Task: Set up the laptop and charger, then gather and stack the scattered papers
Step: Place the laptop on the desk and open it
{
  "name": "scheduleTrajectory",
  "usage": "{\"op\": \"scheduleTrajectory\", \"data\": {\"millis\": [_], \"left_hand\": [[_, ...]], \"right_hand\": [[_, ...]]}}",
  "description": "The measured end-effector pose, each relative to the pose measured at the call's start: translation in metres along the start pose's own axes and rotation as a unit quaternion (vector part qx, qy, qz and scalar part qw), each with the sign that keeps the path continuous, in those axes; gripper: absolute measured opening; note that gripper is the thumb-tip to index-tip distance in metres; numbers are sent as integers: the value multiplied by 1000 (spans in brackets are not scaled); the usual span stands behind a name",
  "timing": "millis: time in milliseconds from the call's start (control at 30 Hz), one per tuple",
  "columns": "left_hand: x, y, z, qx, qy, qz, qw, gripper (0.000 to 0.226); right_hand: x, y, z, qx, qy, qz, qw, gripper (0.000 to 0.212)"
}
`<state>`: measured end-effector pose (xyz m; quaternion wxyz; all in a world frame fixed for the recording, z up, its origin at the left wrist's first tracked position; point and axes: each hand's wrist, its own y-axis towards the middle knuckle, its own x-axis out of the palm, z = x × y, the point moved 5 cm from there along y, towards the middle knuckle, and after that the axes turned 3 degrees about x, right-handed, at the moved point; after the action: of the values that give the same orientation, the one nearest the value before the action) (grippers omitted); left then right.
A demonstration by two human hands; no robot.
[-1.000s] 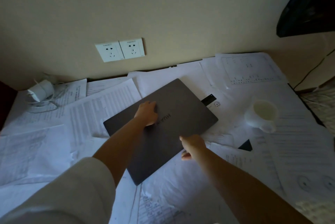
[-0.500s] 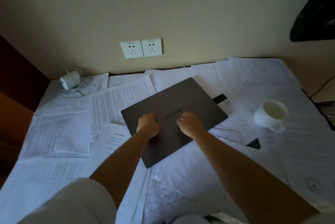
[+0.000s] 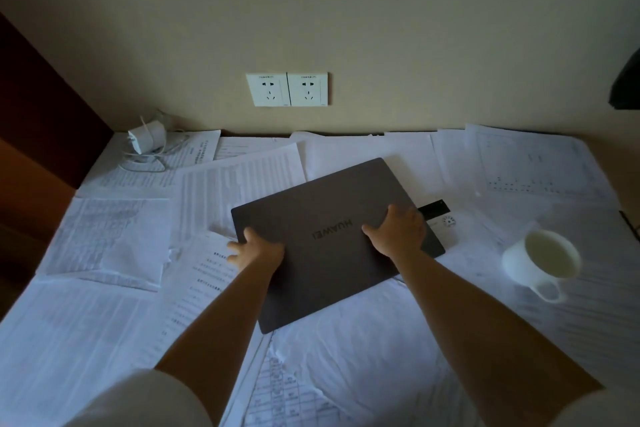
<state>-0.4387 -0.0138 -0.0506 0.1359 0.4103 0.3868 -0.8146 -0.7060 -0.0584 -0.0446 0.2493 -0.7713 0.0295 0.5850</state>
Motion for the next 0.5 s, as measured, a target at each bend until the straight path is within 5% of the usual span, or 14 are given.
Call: {"op": "scheduleTrajectory", "data": {"millis": [300,433,500], "left_hand": [[3,8,-3,-101,-99,52,989,96],[0,18,-9,-118,-179,17,977,55],[-4,19,-8,-108,-171,13,979,53]], "right_hand": [[-5,26,13,55,62,-30,996,114],[-6,31,11,69,79,-21,994,117],[-9,31,13,78,80,-24,993,118]]}}
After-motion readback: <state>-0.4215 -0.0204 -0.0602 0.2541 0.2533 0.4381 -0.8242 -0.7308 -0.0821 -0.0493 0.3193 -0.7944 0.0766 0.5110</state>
